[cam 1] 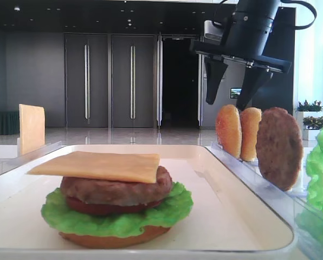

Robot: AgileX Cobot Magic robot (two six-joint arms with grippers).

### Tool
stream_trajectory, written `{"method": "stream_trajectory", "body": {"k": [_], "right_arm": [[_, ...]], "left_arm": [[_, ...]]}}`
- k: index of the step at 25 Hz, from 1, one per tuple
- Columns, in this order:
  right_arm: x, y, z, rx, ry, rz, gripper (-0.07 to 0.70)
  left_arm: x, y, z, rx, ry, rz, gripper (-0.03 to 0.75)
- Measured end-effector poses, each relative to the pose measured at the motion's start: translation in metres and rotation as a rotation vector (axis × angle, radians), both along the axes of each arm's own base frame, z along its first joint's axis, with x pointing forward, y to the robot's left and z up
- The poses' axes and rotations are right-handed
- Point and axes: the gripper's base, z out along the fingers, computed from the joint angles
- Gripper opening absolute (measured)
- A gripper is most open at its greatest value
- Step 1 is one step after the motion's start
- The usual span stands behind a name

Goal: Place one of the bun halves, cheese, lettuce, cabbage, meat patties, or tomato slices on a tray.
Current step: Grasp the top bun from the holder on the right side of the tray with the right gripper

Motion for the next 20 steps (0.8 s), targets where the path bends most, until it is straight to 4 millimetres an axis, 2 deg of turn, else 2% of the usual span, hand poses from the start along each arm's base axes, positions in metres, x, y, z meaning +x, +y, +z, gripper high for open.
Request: {"method": "stream_trajectory", "body": {"k": [5,20], "right_arm": [[0.0018,0.0005,-0.0084,-0.007,0.02,0.001,0.439],[0.0031,0.0008,-0.0085,-0.005,0.005,0.004,0.44]], "left_arm": [[0.0,0.0,0.0,0.0,0.0,0.0,0.265],[0.0,0.0,0.0,0.0,0.0,0.0,0.265]]}}
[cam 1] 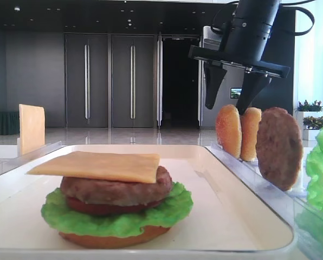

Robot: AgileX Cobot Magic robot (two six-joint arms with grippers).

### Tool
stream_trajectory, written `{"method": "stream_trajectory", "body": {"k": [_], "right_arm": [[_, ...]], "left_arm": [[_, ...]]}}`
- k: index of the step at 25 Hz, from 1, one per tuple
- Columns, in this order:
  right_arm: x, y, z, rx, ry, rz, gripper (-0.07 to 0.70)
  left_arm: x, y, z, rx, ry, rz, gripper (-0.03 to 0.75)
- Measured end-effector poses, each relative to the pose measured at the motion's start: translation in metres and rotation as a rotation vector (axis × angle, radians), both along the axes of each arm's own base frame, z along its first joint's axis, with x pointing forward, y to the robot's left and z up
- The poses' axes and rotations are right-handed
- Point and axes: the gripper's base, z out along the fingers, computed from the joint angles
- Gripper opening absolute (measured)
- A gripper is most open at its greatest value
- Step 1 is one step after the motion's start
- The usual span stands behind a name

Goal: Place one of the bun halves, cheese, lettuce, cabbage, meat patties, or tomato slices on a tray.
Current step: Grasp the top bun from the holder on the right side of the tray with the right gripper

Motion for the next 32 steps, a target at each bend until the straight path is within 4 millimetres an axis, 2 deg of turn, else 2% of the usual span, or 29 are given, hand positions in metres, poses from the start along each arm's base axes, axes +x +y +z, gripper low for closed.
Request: {"method": "stream_trajectory", "body": {"k": [12,18,25,27,32], "right_arm": [[0.001,0.0,-0.002,-0.002,-0.008,0.008,0.44],[0.004,0.002,-0.014,0.0,0.021,0.009,0.44],[0.004,0.002,-0.015,0.002,0.022,0.007,0.435],[0.004,0.001,-0.015,-0.001,0.021,0.007,0.407],[0.005,-0.003,-0.016,-0.033,0.023,0.0,0.256]], "left_arm": [[0.0,0.0,0.0,-0.001,0.0,0.0,0.265],[0.0,0.0,0.0,-0.001,0.0,0.0,0.265],[0.0,0.0,0.0,-0.001,0.0,0.0,0.265],[0.0,0.0,0.0,-0.001,0.0,0.0,0.265],[0.0,0.0,0.0,-0.001,0.0,-0.001,0.265]]}}
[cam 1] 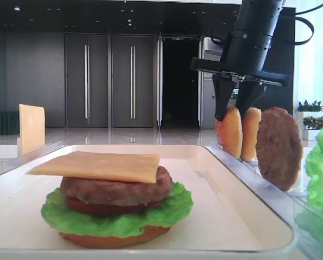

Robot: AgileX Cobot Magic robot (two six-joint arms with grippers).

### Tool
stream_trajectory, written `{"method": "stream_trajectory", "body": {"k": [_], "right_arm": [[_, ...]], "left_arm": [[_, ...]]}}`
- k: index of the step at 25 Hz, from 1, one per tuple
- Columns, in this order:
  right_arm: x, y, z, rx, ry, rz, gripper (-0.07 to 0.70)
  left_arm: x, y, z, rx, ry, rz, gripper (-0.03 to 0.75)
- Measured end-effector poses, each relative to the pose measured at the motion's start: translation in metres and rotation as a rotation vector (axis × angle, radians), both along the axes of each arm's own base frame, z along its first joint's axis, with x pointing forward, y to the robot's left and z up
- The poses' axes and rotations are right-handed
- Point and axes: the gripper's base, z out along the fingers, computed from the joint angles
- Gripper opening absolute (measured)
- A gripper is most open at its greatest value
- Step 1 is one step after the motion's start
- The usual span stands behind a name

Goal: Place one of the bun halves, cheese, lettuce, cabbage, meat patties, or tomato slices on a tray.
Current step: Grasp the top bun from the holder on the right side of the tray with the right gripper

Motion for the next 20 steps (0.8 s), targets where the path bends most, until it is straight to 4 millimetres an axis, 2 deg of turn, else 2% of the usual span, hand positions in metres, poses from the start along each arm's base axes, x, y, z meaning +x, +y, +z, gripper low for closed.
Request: {"method": "stream_trajectory", "body": {"k": [14,20], "right_arm": [[-0.001,-0.001,0.001,-0.005,0.01,0.0,0.242],[-0.006,-0.002,0.014,-0.004,0.002,0.004,0.24]], "left_arm": [[0.0,0.0,0.0,-0.001,0.0,0.0,0.265],[0.0,0.0,0.0,-0.001,0.0,0.0,0.265]]}}
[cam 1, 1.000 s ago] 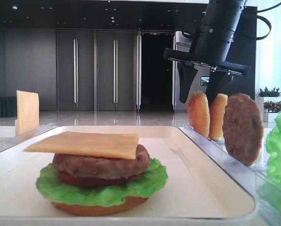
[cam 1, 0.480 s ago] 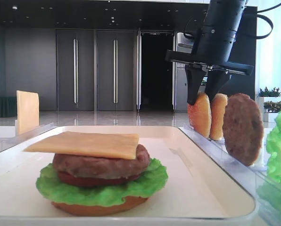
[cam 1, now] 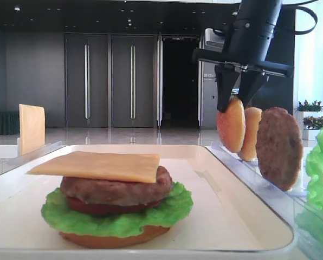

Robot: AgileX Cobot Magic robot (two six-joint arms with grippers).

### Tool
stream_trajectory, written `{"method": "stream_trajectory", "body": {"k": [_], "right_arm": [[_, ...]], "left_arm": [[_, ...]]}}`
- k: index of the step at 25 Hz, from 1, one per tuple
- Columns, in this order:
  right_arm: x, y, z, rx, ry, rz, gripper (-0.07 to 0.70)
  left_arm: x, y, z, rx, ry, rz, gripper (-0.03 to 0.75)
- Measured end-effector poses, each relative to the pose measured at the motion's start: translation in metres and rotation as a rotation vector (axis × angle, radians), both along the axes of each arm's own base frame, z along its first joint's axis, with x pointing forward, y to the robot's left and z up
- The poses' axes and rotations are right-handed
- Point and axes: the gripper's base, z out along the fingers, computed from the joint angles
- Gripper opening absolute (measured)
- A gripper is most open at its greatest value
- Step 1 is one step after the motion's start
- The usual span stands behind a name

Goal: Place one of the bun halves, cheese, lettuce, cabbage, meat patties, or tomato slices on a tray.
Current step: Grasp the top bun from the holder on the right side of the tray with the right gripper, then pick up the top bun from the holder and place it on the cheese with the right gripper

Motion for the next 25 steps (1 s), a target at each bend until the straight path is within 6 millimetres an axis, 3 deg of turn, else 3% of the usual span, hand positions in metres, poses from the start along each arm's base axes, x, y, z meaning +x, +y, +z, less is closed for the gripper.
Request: {"method": "stream_trajectory", "body": {"k": [12,25], "right_arm": [[-0.021,0.0,0.045,0.009,-0.037,0.027,0.239],[-0.035,-0.004,0.067,0.006,-0.035,0.037,0.239]], "left_arm": [[0.0,0.0,0.0,-0.001,0.0,0.001,0.265],[0.0,0.0,0.0,-0.001,0.0,0.001,0.265]]}}
